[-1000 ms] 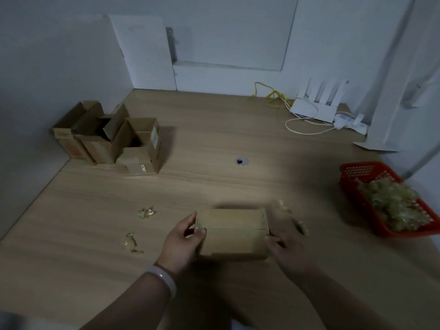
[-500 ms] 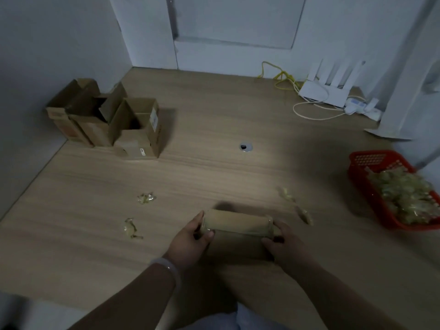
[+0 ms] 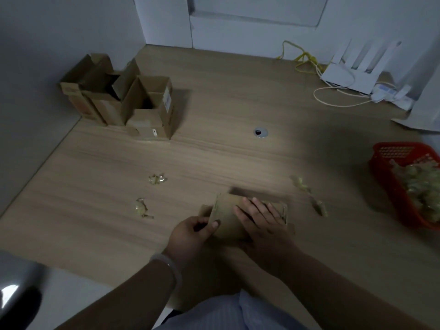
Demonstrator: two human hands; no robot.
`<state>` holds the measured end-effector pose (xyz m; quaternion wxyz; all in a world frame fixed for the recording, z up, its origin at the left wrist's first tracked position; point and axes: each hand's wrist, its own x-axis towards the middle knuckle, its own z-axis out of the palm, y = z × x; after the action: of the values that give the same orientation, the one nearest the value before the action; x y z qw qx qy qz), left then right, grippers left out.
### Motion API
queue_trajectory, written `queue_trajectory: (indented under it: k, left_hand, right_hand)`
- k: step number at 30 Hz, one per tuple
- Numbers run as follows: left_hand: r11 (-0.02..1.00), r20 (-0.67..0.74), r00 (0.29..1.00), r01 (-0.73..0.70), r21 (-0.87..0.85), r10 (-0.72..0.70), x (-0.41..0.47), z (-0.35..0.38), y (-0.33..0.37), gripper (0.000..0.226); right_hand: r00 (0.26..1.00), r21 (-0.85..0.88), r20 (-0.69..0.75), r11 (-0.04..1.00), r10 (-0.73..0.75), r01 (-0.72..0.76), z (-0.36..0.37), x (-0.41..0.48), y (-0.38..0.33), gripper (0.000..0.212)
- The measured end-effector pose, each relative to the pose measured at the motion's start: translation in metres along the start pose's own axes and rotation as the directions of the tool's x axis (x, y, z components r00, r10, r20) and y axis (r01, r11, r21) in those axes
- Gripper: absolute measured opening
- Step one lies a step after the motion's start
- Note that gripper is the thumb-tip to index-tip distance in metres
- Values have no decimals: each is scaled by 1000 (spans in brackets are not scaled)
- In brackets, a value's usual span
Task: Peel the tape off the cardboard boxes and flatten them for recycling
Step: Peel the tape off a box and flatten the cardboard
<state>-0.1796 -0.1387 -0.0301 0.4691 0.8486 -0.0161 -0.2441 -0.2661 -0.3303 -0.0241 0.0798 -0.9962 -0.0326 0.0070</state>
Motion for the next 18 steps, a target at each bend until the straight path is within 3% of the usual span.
queue_trajectory:
  k: [6, 14, 18]
  left_hand:
    - [991, -27, 998, 51, -126, -54, -25, -6, -18, 8]
    - [940, -73, 990, 90, -328, -120, -16, 5, -10, 10]
    - [968, 65, 997, 46, -248, -30, 1, -1, -1, 20]
  right_hand:
    - [1000, -77, 7, 997, -4, 5, 5, 1, 0, 73]
    - [1000, -47, -4, 999, -13, 13, 5, -5, -2, 71]
    - [998, 4, -28, 999, -49, 50, 10, -15, -3, 67]
